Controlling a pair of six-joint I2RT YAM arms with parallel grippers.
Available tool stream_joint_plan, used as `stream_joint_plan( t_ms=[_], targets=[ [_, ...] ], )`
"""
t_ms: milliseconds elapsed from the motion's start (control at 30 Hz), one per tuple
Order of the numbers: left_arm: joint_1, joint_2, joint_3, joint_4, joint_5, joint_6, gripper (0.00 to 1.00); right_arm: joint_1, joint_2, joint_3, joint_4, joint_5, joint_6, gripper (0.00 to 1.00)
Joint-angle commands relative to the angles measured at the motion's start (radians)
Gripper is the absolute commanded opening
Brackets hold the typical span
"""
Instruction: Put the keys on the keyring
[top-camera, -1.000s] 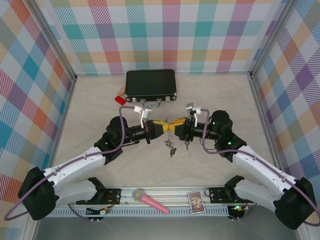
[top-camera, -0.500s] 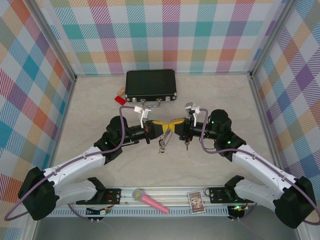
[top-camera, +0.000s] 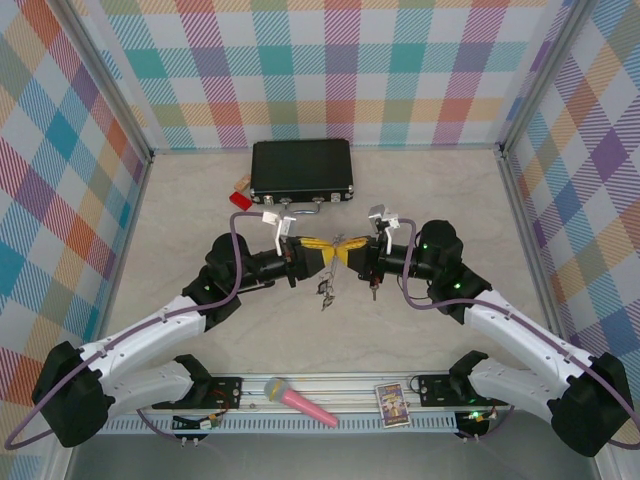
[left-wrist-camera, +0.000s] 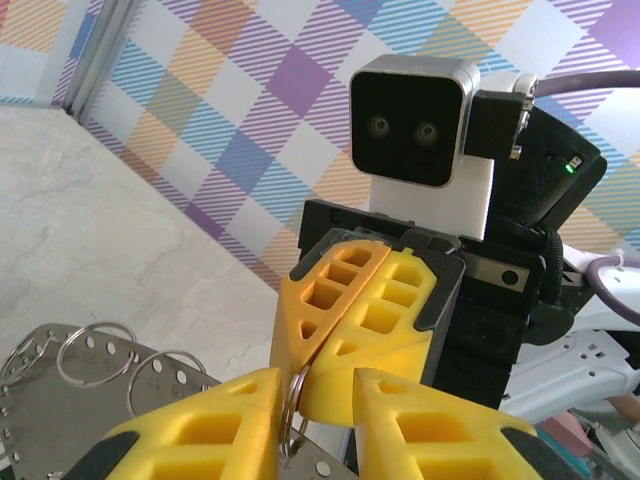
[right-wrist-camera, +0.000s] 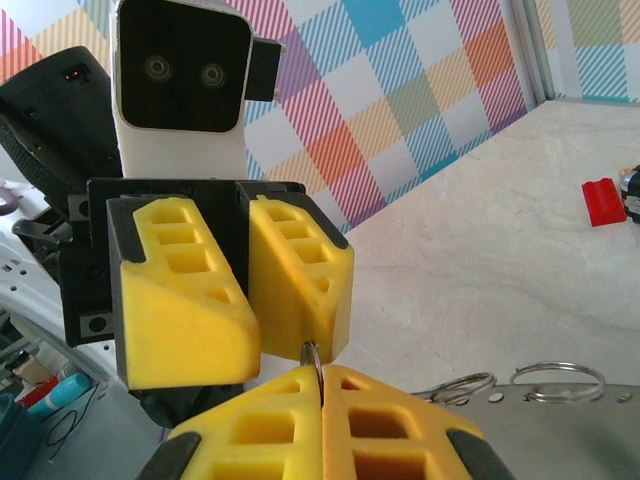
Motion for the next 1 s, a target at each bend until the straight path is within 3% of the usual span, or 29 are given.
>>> stream_joint_plan(
  t_ms=[0,333,667,967],
  targets=[
    [0.013,-0.023,-0.011,0.071,0.002,-0.016,0.25,0.002,-0.013,0.001,0.039,0.005,0.001,0.0],
    [0.039,-0.03,-0.03,0.094,0.0,-0.057,0.25,0.002,-0.024,-0.002,0.034,0.008,0.0,0.0],
    [0.042,0.04,-0.008,0.107,0.064,-0.1,0.27,0.002,-0.022,-0.011,0.063,-0.007,0.001,0.0],
    [0.041,0.061,-0.007,0.164,0.112,-0.134,0.21,0.002,-0.016,-0.015,0.064,0.0,-0.006,0.0]
  ],
)
